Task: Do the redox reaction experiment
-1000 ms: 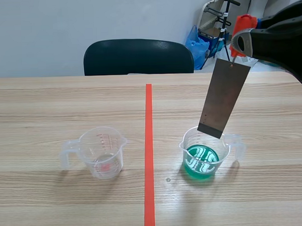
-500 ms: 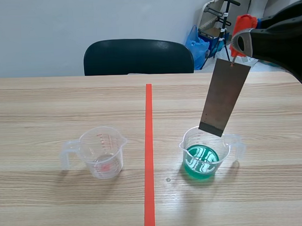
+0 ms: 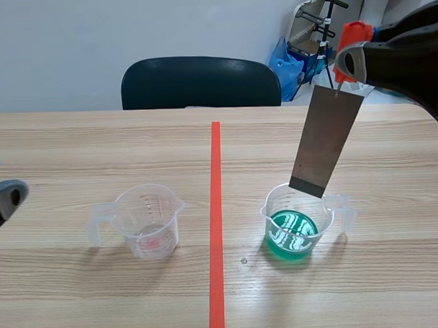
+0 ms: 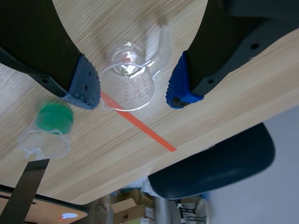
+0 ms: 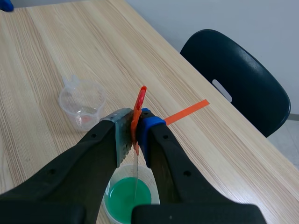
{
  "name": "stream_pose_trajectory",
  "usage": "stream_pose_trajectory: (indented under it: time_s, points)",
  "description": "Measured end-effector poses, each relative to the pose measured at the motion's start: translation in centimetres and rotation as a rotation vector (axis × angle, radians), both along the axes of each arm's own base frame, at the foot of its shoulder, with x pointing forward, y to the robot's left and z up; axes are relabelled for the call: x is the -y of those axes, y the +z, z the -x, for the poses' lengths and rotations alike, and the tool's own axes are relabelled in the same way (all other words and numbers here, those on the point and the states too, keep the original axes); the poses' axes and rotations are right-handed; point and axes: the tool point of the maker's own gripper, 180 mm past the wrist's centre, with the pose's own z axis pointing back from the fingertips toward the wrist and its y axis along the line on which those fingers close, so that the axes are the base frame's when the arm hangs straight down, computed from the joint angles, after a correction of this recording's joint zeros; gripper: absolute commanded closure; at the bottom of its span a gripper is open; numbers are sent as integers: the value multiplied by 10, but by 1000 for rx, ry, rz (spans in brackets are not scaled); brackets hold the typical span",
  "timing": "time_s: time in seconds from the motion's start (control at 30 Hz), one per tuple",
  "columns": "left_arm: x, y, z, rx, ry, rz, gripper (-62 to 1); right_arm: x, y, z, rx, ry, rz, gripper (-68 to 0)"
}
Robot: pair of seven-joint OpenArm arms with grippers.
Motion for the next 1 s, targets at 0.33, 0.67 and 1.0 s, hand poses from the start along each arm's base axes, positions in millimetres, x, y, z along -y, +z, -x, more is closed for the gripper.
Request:
stream_pose_trajectory:
  time_s: [0.33,0.67,1.0]
  points:
    - [49,-32,-37,-48,-121,81,-190,0,0,0,1,0,-1,-6]
    - [99,-74,-76,-151,-122,168,-115,0,0,0,1,1,-1,-6]
    - [169,-81,-75,-231,-279,298,-61,0,0,0,1,1,-1,-6]
